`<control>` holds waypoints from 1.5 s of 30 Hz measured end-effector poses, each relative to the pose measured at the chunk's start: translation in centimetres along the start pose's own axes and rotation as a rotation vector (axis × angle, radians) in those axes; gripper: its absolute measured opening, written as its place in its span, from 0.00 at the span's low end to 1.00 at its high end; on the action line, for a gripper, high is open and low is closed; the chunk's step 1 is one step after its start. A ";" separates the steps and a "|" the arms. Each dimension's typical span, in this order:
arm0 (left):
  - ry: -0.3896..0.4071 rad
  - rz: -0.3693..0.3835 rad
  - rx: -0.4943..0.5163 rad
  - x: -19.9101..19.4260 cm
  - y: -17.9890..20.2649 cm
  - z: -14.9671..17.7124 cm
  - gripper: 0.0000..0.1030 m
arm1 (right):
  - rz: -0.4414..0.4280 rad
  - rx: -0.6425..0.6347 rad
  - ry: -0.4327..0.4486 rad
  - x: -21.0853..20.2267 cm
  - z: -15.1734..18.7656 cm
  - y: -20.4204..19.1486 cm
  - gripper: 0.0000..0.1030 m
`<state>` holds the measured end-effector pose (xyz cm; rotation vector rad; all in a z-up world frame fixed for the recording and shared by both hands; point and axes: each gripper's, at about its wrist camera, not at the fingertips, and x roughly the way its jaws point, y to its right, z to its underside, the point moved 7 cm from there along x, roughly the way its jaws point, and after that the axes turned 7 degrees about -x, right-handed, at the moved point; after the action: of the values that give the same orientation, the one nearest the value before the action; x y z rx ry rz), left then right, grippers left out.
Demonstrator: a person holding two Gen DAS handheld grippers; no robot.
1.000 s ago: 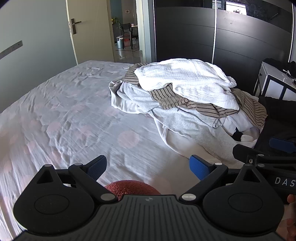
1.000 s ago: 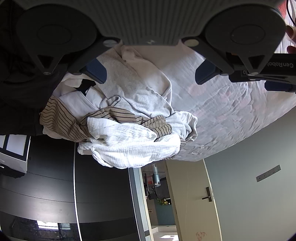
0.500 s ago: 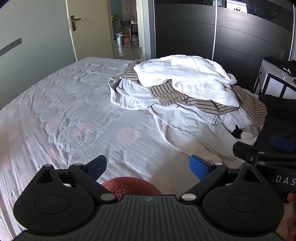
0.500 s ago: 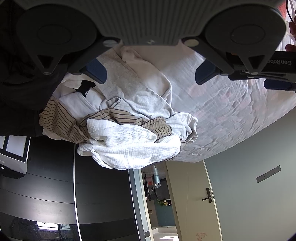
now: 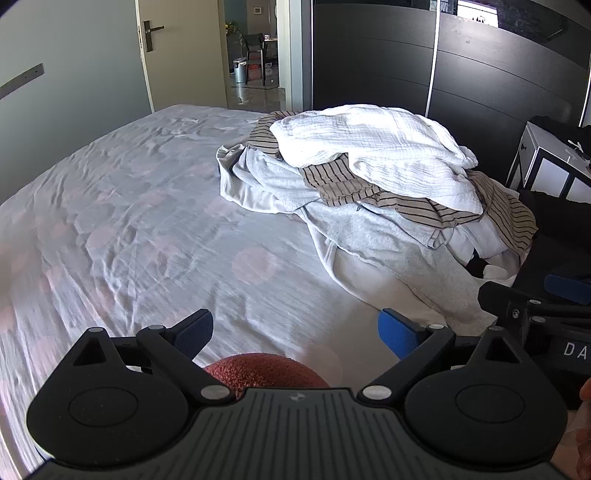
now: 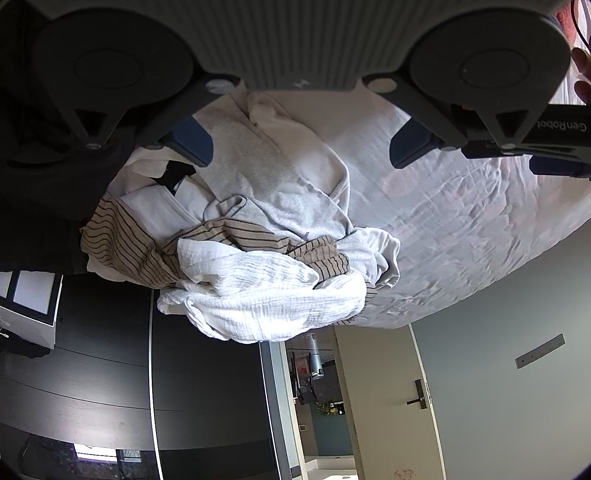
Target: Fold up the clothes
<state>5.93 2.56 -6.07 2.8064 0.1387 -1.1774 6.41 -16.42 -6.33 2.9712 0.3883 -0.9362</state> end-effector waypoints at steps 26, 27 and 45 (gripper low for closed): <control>-0.079 -0.131 -0.157 6.1 -13.1 -2.8 1.00 | 0.009 -0.324 0.010 16.5 -11.3 3.5 1.00; -0.084 -0.141 -0.160 6.3 -13.7 -2.7 1.00 | 0.018 -0.336 0.013 17.7 -12.2 3.8 1.00; -0.130 -0.284 -0.300 5.6 -23.9 2.4 1.00 | 0.076 -0.509 -0.050 28.8 -17.3 2.0 0.21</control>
<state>5.26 26.22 -12.94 2.4973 0.6623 -1.2663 39.41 -10.29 -8.55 2.4784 0.4320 -0.7628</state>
